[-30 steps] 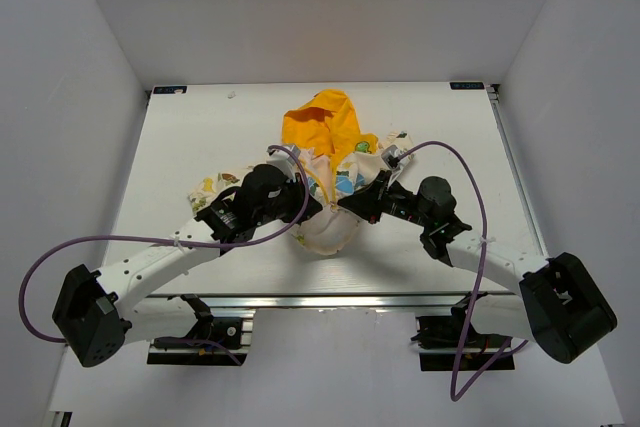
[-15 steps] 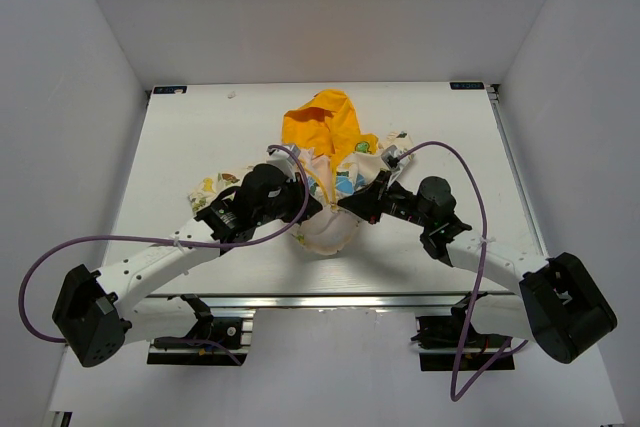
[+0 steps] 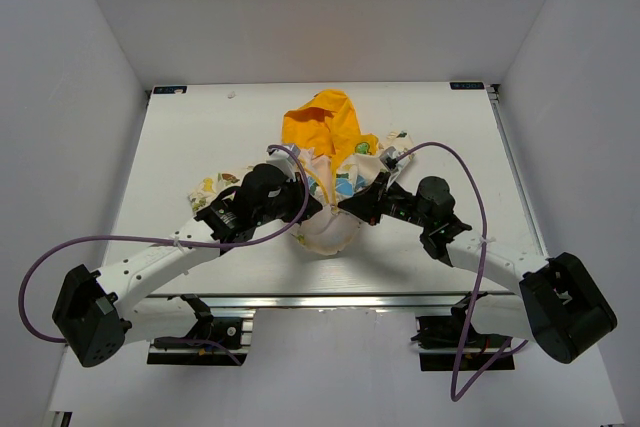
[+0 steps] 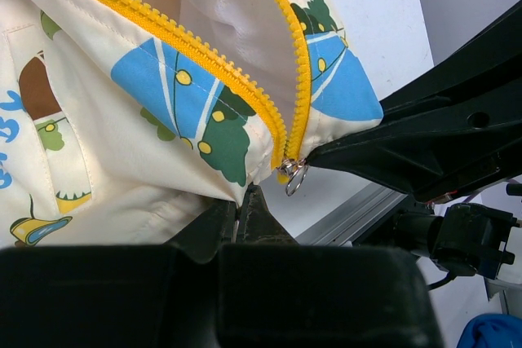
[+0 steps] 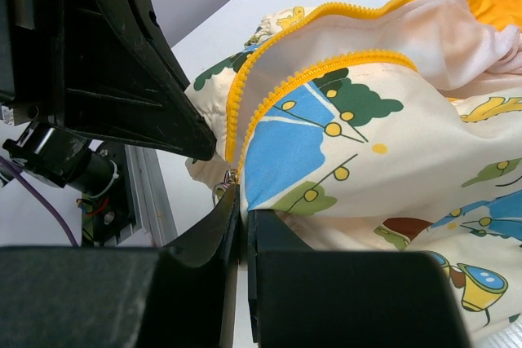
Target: Zip up the jacket
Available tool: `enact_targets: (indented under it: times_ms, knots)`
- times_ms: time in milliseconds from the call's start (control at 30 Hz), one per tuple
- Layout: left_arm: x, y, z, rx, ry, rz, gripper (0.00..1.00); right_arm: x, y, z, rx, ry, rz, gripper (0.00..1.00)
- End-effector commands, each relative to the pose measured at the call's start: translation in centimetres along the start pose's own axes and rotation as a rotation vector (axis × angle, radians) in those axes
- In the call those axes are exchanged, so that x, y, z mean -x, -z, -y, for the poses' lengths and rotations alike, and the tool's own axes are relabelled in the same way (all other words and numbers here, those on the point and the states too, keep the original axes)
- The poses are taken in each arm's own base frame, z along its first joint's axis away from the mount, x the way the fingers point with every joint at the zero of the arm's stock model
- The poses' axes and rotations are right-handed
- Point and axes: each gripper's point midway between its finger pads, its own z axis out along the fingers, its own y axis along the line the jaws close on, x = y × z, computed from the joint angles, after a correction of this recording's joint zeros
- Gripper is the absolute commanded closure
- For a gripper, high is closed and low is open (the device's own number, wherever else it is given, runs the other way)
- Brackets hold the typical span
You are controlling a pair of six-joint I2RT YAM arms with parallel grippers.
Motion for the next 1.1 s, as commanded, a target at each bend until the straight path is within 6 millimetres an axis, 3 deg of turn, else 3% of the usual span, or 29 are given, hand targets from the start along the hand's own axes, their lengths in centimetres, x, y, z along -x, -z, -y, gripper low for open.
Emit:
enact_targets:
  times_ms: [0, 1067]
  knots:
    - [2.3, 1.1, 2.1, -0.060, -0.011, 0.065, 1.00, 2.1, -0.2, -1.0, 0.040, 0.062, 0.057, 1.00]
    - [1.2, 0.5, 1.9, -0.072, 0.000, 0.033, 1.00, 4.1, -0.5, -1.9, 0.076, 0.071, 0.121, 1.00]
